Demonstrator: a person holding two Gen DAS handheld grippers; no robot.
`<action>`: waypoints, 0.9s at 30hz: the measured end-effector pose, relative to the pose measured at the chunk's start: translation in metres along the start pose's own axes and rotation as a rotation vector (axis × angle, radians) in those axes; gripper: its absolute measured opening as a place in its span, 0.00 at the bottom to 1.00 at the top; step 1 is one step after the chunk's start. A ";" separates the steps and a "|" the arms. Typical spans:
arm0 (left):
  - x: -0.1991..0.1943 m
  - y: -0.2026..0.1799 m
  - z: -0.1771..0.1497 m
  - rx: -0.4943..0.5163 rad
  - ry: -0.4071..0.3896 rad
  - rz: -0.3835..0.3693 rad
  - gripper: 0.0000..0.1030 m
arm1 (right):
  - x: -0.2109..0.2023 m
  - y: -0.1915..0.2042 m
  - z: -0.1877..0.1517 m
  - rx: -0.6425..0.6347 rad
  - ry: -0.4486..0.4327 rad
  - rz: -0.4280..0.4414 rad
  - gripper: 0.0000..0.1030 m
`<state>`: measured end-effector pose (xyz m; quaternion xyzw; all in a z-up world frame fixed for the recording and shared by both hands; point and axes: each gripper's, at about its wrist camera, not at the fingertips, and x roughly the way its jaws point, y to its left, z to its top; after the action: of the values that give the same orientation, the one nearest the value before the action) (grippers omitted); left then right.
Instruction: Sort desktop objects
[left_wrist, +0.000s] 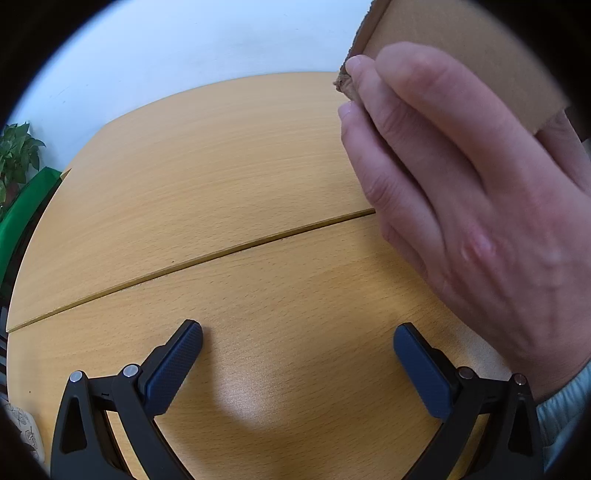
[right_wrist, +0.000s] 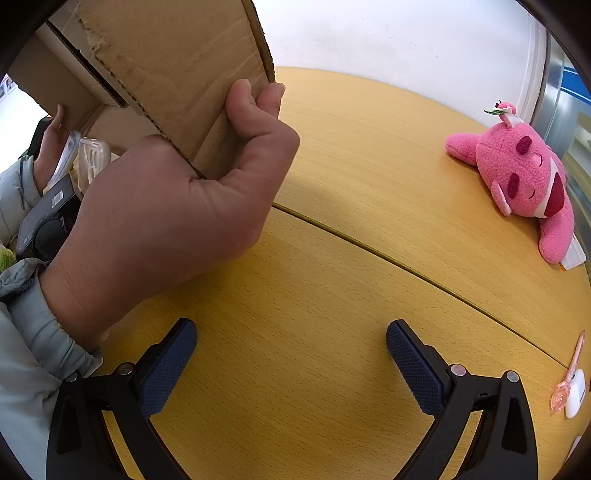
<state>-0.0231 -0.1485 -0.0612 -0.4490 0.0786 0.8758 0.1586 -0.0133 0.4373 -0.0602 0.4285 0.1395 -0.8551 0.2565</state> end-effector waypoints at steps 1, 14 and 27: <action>0.000 0.001 0.000 -0.001 -0.001 0.000 1.00 | 0.000 0.001 0.001 0.000 0.001 -0.001 1.00; -0.002 -0.015 -0.002 0.002 -0.002 0.002 1.00 | 0.000 0.007 -0.001 0.000 -0.002 -0.003 1.00; -0.007 -0.023 0.000 0.002 -0.001 0.003 1.00 | 0.000 0.006 -0.001 0.000 -0.002 -0.003 1.00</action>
<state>-0.0110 -0.1290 -0.0555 -0.4482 0.0800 0.8762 0.1579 -0.0089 0.4325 -0.0612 0.4274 0.1400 -0.8559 0.2551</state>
